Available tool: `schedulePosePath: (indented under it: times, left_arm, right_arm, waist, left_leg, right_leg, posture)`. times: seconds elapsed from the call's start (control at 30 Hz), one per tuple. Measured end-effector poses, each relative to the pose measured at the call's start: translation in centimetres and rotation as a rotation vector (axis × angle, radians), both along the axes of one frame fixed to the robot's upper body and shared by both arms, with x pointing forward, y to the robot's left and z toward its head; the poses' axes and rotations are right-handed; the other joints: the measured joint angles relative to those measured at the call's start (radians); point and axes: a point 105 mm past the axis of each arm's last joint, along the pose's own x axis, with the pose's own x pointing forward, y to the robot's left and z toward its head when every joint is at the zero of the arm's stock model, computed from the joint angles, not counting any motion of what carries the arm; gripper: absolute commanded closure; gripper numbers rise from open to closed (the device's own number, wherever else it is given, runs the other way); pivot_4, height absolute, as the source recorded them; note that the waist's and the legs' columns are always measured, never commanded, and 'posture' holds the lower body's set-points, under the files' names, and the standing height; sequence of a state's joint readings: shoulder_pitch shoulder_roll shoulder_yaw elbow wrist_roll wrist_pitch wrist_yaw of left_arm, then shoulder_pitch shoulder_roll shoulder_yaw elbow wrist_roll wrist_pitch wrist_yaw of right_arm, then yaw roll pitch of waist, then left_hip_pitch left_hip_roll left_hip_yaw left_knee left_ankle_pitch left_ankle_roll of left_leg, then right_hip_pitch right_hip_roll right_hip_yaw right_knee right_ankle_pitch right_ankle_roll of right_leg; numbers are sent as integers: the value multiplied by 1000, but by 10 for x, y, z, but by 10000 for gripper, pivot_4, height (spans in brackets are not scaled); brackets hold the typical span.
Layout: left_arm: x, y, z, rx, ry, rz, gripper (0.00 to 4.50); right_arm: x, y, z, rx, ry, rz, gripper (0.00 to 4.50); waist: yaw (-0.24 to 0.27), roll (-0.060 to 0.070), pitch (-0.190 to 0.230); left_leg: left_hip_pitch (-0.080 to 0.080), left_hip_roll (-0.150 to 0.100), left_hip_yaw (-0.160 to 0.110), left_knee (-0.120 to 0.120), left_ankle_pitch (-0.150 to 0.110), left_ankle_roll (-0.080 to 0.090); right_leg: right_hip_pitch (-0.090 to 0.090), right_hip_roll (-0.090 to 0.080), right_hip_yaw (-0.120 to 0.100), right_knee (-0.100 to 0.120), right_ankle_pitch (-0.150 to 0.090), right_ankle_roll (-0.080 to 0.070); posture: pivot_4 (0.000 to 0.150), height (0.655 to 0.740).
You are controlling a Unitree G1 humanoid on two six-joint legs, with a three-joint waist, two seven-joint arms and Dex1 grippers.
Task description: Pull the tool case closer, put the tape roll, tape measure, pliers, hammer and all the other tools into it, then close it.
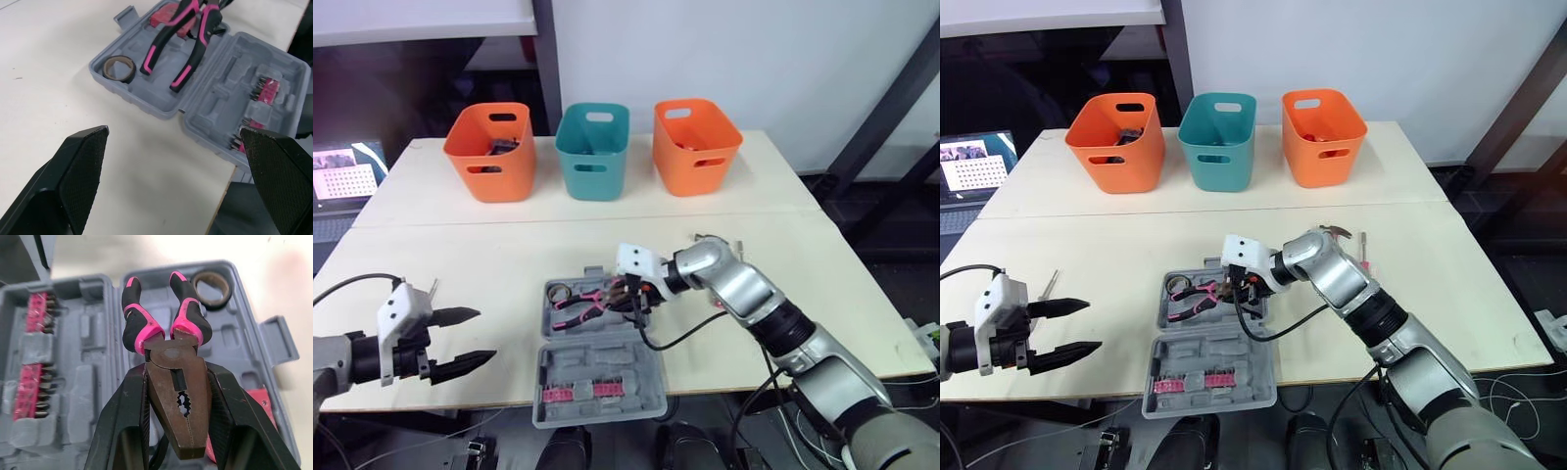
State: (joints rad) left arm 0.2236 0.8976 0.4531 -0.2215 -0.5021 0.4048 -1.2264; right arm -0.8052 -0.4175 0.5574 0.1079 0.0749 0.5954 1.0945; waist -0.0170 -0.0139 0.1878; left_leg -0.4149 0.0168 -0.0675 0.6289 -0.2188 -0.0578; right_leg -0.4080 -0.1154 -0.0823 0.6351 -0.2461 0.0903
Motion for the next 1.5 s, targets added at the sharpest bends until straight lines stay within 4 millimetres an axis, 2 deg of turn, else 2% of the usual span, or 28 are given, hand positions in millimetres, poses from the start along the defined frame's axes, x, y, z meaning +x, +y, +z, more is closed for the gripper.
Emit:
schedulePosePath:
  times: [0.17, 0.3, 0.5, 0.7, 0.73, 0.77, 0.9, 0.93, 1.03, 1.2, 1.3, 1.37, 1.43, 1.5]
  left_arm:
    - [3, -1, -7, 29, -6, 1, 0]
    - [3, -1, -10, 33, -2, 1, 0]
    - [4, -2, -9, 33, -9, -2, 0]
    - [6, -7, -10, 31, -6, -25, 0]
    - [6, -8, -10, 30, -6, -29, 0]
    - [7, -9, -10, 31, -8, -32, 0]
    - [8, -9, -9, 32, -20, -38, 0]
    - [9, -9, -8, 33, -22, -38, 0]
    - [11, -9, -9, 29, -19, -43, 0]
    - [12, -13, -11, 19, -4, -72, 0]
    - [14, -14, -9, 17, -22, -77, 0]
    - [16, -17, -7, 9, -42, -79, 0]
    - [17, -20, -10, 4, -40, -79, 0]
    - [17, -23, -13, -16, -39, -76, 0]
  right_arm:
    - [2, 13, -17, -33, -28, 22, 35032]
    - [4, 18, -21, -26, -35, 30, 35032]
    - [8, 20, -28, -32, -32, 30, 35032]
    - [10, 20, -34, -32, -17, 19, 35032]
    - [10, 20, -34, -29, -15, 17, 24734]
    - [11, 20, -34, -31, -14, 14, 21256]
    - [13, 16, -35, -32, -13, 1, 1496]
    - [13, 16, -35, -29, -13, 0, 639]
    - [11, 16, -31, -15, -23, 11, 639]
    - [0, 16, 3, 112, -49, 61, 639]
    - [-7, 16, 9, 164, -31, 66, 639]
    - [-10, 16, 6, 173, -10, 48, 5885]
    - [-10, 19, 2, 185, 3, 20, 13287]
    - [-8, 23, 0, 198, 8, -2, 24541]
  waist:
    - [-1, 0, 0]
    - [-1, 0, 0]
    - [-3, 0, 0]
    - [-3, 0, 0]
    - [-2, 0, 0]
    - [-2, 0, 0]
    - [-1, 0, 0]
    - [-1, 0, 0]
    - [1, 0, 0]
    - [2, 0, 0]
    - [2, 0, 0]
    - [2, 0, 0]
    - [2, 0, 0]
    - [1, 0, 0]
  left_leg:
    - [1, 0, 1, -1, 0, 0]
    - [2, 1, 2, -1, 0, 0]
    - [5, 4, 4, -1, 0, 0]
    - [5, 14, 5, -1, 0, 0]
    - [5, 16, 5, -1, 0, 0]
    - [5, 17, 5, -2, 0, 0]
    - [6, 18, 5, -2, 0, 0]
    - [5, 18, 6, -2, 0, 0]
    - [6, 17, 7, -2, 0, 0]
    - [5, 17, 9, -2, 0, 0]
    - [6, 17, 9, -3, 0, 0]
    - [6, 17, 9, -2, 0, 0]
    - [6, 17, 9, -2, 0, 0]
    - [6, 17, 10, -2, 0, 0]
  right_leg:
    - [0, 1, 2, 0, 0, 0]
    - [0, 1, 3, 0, 0, 0]
    - [1, 3, 3, 0, 1, -4]
    - [0, 15, 5, -2, 3, -10]
    - [-1, 17, 6, -2, 4, -11]
    - [-1, 18, 6, -2, 4, -12]
    - [-2, 19, 7, -2, 4, -13]
    - [-2, 19, 7, -2, 4, -13]
    - [-2, 19, 9, -2, 4, -13]
    - [-3, 19, 11, -2, 4, -13]
    - [-3, 19, 11, -2, 4, -13]
    - [-3, 19, 11, -3, 4, -14]
    - [-3, 19, 12, -3, 4, -14]
    - [-3, 19, 12, -3, 4, -14]
  posture:
    - [1500, 7400]
    - [1500, 7400]
    - [1500, 7400]
    - [1500, 7400]
    - [1500, 7400]
    - [1500, 7400]
    - [1500, 7400]
    - [1500, 7400]
    - [1500, 7400]
    - [1500, 7400]
    - [1500, 7400]
    - [1500, 7400]
    - [1500, 7400]
    - [1500, 7400]
